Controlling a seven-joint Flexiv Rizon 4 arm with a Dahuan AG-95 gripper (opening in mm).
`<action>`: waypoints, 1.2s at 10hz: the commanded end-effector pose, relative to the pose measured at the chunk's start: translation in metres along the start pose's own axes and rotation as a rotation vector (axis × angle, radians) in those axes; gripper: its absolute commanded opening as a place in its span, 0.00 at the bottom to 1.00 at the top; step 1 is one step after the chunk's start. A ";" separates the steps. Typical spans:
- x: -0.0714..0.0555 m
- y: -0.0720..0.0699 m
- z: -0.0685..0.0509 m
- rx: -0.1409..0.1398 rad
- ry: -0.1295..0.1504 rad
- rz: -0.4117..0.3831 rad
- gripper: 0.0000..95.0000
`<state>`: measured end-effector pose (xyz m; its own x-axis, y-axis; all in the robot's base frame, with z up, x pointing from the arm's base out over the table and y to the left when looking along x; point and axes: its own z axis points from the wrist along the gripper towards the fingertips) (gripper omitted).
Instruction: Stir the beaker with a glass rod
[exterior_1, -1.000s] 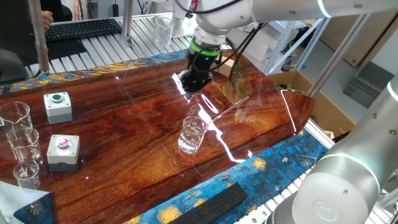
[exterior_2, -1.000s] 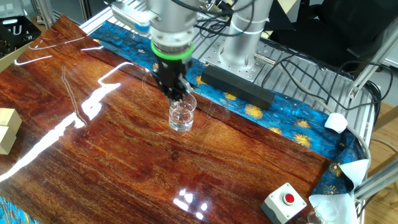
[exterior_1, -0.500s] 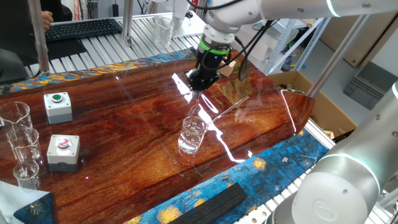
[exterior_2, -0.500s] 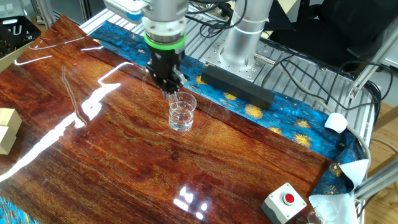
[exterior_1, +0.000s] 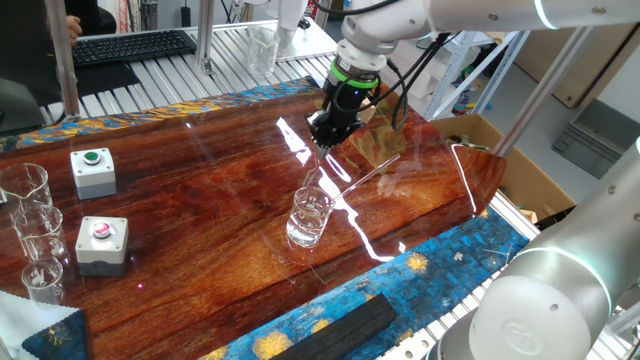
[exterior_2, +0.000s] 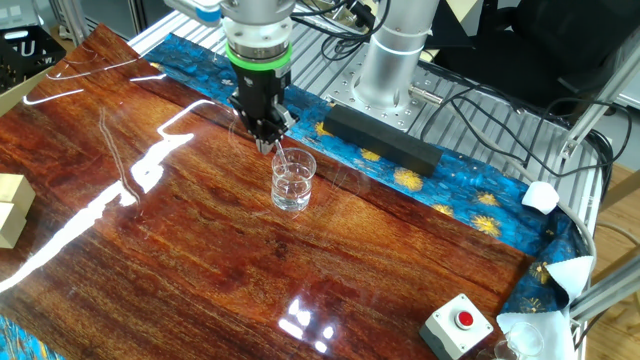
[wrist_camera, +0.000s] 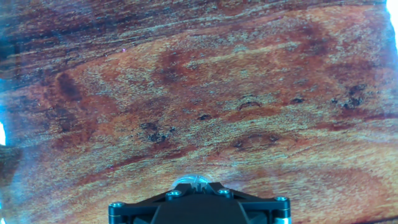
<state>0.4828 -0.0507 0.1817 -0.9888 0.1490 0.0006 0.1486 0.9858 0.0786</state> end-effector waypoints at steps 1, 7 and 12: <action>-0.001 0.000 -0.001 -0.006 0.019 0.013 0.00; 0.000 0.001 -0.001 -0.048 0.047 0.044 0.00; 0.000 0.001 -0.001 -0.087 0.055 0.078 0.00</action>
<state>0.4816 -0.0507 0.1827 -0.9743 0.2167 0.0612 0.2238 0.9620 0.1563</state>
